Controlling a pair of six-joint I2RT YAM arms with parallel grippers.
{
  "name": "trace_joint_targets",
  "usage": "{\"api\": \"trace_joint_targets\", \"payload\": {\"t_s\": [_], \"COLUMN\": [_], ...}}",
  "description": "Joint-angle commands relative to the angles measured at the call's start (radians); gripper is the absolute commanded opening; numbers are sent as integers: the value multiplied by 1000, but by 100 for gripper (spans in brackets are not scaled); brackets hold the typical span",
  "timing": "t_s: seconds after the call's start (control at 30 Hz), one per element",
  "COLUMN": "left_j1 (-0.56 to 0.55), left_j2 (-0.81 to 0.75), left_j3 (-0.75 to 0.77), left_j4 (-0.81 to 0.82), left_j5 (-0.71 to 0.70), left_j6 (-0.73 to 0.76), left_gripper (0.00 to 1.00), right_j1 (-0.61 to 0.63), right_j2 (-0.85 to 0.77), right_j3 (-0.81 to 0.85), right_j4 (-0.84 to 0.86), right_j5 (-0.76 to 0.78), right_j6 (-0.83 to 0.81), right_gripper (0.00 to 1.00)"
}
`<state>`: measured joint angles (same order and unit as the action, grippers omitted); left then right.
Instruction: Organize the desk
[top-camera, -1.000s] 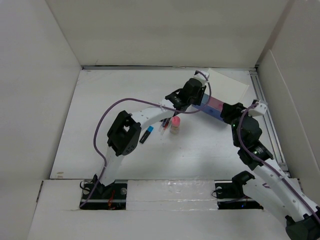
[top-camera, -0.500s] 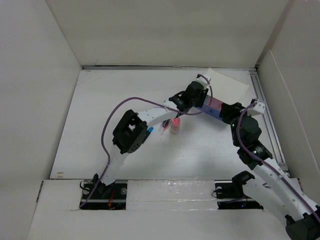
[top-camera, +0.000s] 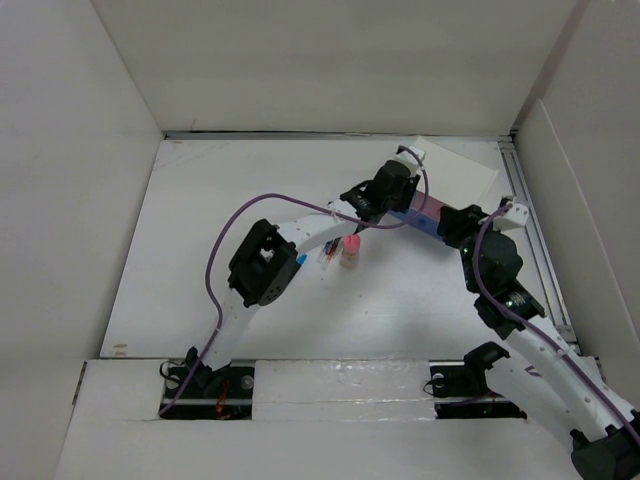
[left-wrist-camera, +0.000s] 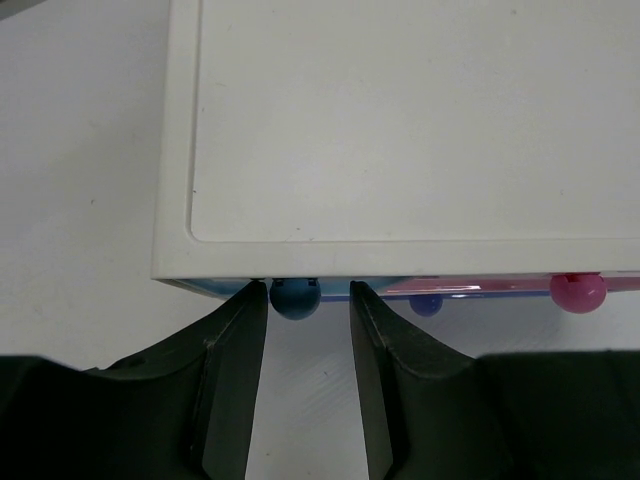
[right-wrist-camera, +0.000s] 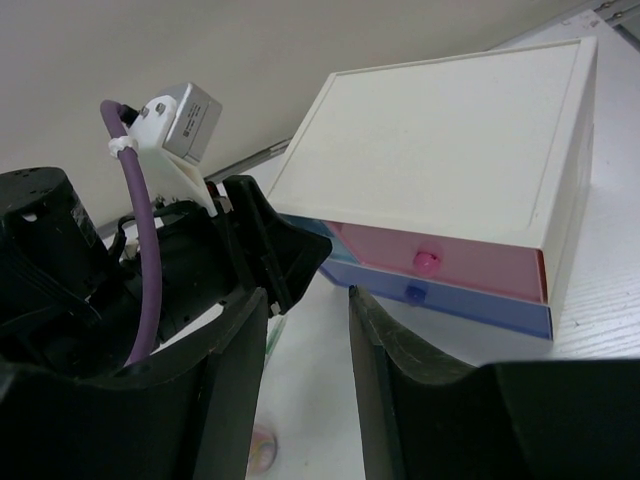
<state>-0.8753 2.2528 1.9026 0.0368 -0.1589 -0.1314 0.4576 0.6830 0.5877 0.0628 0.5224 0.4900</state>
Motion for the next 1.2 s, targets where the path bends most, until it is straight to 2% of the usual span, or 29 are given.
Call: {"api": "trace_joint_targets", "payload": {"t_s": [0.0,0.27,0.47,0.5,0.57,1.17], "left_j1": [2,2,2,2,2,2], "left_j2": [-7,7,5,1,-10,-257], "left_j3": [49,65,61,52,43,-255], "left_j4": [23,18,14,15,21,121], "left_j5": [-17,-22,-24,-24,-24,25], "left_j6": [26,39,47,47,47,32], "left_gripper": [35,25,10,2,0,0], "right_j1": [-7,-7,-7,-7,-7,-7], "right_j2": [4,4,3,9,10,92], "right_j3": [-3,-5,-3,-5,-6,-3], "right_j4": [63,65,65,68,68,88], "right_j5": [-18,-16,-12,-10,-9,-4], "right_j6": [-13,-16,-18,-19,-19,-13], "right_gripper": [44,43,43,43,43,42]}}
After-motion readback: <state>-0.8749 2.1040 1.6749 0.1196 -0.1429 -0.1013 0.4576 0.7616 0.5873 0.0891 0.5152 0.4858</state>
